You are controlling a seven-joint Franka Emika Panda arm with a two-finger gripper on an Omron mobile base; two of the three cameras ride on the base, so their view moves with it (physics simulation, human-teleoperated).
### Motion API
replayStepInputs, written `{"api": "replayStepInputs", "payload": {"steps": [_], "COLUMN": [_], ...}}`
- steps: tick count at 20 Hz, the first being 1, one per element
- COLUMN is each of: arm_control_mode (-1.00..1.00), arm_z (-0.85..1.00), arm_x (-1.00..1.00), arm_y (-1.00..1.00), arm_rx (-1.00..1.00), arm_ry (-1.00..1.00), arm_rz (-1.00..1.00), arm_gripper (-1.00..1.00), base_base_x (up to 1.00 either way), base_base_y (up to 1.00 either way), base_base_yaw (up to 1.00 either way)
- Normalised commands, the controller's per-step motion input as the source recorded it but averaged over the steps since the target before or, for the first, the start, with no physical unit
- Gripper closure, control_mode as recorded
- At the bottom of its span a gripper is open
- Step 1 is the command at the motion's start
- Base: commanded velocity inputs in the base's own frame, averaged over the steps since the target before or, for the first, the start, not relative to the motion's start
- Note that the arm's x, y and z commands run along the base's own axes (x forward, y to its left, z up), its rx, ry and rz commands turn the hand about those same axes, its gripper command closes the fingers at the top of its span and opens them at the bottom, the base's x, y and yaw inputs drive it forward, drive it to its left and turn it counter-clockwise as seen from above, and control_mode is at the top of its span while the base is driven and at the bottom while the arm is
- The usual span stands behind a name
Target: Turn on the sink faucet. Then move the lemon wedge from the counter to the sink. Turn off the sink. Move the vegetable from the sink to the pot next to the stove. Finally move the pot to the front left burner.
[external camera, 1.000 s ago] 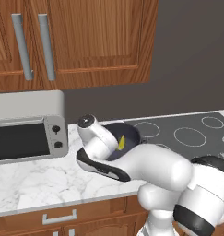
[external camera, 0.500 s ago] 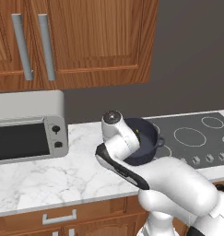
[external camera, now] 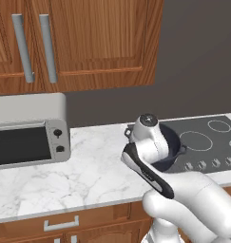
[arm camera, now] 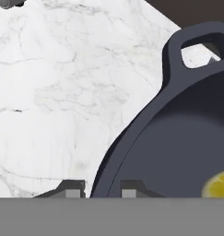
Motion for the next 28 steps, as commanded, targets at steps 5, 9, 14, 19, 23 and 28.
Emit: {"api": "replayStepInputs", "payload": {"steps": [5,9,14,19,23,28], "arm_control_mode": [-1.0,-1.0,-1.0,-1.0,-1.0,-1.0], "arm_z": [0.0,0.02,0.0,0.0,0.0,0.0], "arm_x": [0.19,0.29,0.43,0.25,0.2,0.16], "arm_y": [-0.5,-0.42,-0.25,-0.21,-0.23,-0.2], "arm_rx": [0.06,0.02,0.0,0.0,0.0,0.0], "arm_ry": [0.0,0.0,0.04,0.04,0.05,0.04], "arm_rz": [0.0,0.0,0.0,0.0,0.01,0.01], "arm_gripper": [1.0,1.0,1.0,1.0,1.0,1.0], "base_base_x": [0.0,0.0,0.0,0.0,0.0,0.0], "base_base_y": [0.0,0.0,0.0,0.0,0.0,0.0], "base_base_yaw": [0.0,0.0,0.0,0.0,0.0,0.0]}}
